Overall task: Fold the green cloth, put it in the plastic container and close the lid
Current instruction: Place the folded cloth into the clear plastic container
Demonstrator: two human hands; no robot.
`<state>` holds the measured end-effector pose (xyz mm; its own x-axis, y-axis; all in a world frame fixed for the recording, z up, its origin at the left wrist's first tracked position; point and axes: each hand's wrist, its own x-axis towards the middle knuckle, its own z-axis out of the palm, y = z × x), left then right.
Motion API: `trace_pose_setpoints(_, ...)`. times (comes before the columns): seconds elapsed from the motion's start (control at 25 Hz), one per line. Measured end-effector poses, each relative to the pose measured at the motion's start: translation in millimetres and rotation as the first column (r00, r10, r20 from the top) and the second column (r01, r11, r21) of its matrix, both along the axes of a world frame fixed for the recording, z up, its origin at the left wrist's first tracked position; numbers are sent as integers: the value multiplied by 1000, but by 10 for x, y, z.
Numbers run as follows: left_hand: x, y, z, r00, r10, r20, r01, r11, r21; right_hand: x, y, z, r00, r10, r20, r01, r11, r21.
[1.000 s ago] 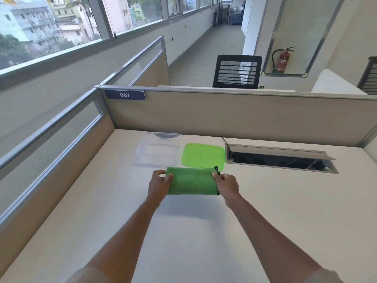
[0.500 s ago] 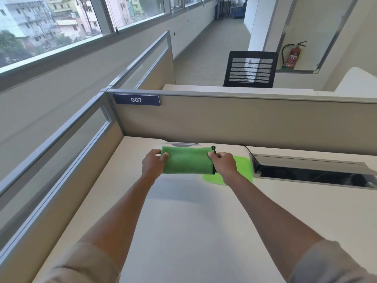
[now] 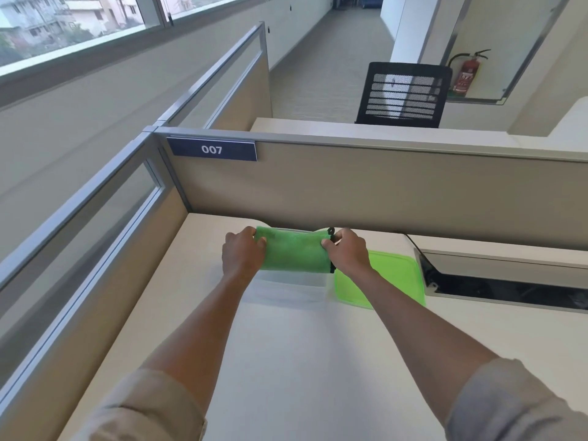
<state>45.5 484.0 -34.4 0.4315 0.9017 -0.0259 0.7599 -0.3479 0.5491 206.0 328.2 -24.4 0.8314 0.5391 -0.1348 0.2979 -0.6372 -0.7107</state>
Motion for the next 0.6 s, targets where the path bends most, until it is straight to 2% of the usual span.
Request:
trace_pose_setpoints(0.16, -40, -28, -67, 986, -86, -141, 117, 966, 229, -68, 67, -52, 967, 157, 203, -122, 977, -174)
trace_pose_setpoints(0.24, -32, -27, -82, 952, -140, -271, 226, 921, 318, -102, 71, -97, 923, 260, 284, -178, 942, -285)
trace_pose_setpoints(0.4, -10, -55, -76, 848, -165, -504, 376, 858, 351, -157, 75, -154, 838, 380, 391, -202, 883, -424)
trace_pose_setpoints(0.6, -6, -77, -104, 830, -119, -545, 383, 832, 401, -197, 68, -194, 789, 432, 436, -172, 837, -519)
